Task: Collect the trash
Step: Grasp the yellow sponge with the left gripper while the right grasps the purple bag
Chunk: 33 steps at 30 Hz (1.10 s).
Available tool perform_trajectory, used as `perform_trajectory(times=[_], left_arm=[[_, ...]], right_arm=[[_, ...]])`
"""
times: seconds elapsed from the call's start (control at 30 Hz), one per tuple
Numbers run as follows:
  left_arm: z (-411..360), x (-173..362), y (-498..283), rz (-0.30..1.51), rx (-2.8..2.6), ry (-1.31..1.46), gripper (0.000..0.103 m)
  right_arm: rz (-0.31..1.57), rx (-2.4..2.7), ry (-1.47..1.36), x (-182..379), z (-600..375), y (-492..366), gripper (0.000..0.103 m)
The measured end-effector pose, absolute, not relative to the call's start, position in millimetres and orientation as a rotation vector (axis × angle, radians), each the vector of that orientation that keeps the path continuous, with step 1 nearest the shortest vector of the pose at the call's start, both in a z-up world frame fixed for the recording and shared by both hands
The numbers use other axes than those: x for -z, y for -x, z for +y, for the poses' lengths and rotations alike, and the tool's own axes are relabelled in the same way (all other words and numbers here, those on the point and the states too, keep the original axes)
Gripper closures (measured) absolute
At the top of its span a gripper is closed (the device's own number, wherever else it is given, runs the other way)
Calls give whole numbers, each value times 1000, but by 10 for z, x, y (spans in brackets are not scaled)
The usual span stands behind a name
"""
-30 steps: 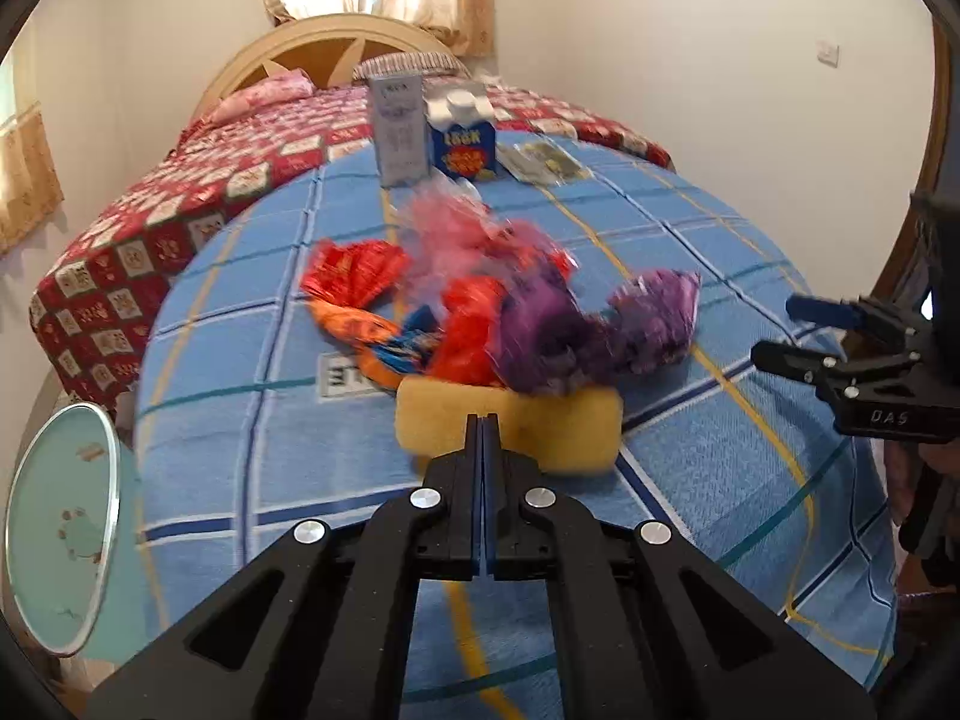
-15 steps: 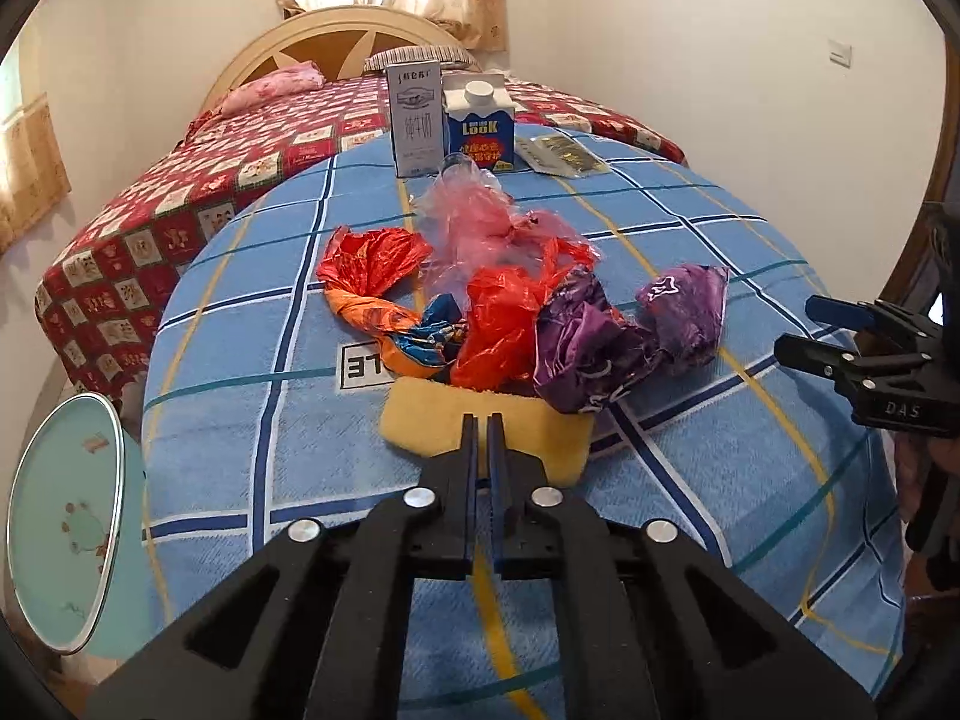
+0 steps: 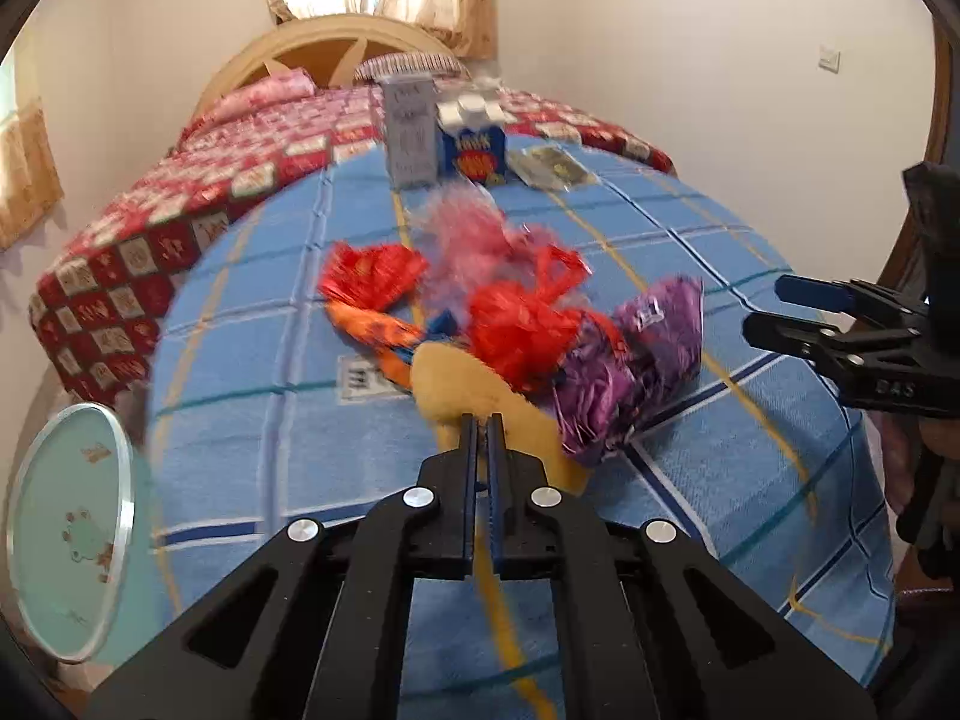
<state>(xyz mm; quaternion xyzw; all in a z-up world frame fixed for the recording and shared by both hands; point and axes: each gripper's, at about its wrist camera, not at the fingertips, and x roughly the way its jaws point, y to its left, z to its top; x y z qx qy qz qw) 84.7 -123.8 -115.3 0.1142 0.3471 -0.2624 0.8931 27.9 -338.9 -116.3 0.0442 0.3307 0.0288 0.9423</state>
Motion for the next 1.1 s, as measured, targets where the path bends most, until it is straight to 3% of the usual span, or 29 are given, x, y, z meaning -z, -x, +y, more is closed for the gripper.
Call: perform_trajectory(times=[0.37,0.57,0.63,0.67,0.73,1.1], left_arm=[[-563,988,-771,676,392,-240,100],[-214,1096,-791,725,332,-198,100],[-147,1093,-809,732,317,-181,100],[-100,1076,-834,734,311,-162,100],[-76,1047,-827,726,305,-154,100],[69,838,-845,672,251,-135,100]], right_arm=[[721,-137,5,1132,-2899,-637,26],[812,-223,-3,1239,-2827,-652,46],[813,-254,-19,1238,-2819,-631,56],[805,-262,-22,1221,-2814,-613,74],[790,-268,-19,1196,-2784,-581,88],[635,-303,-37,848,-2697,-446,97]])
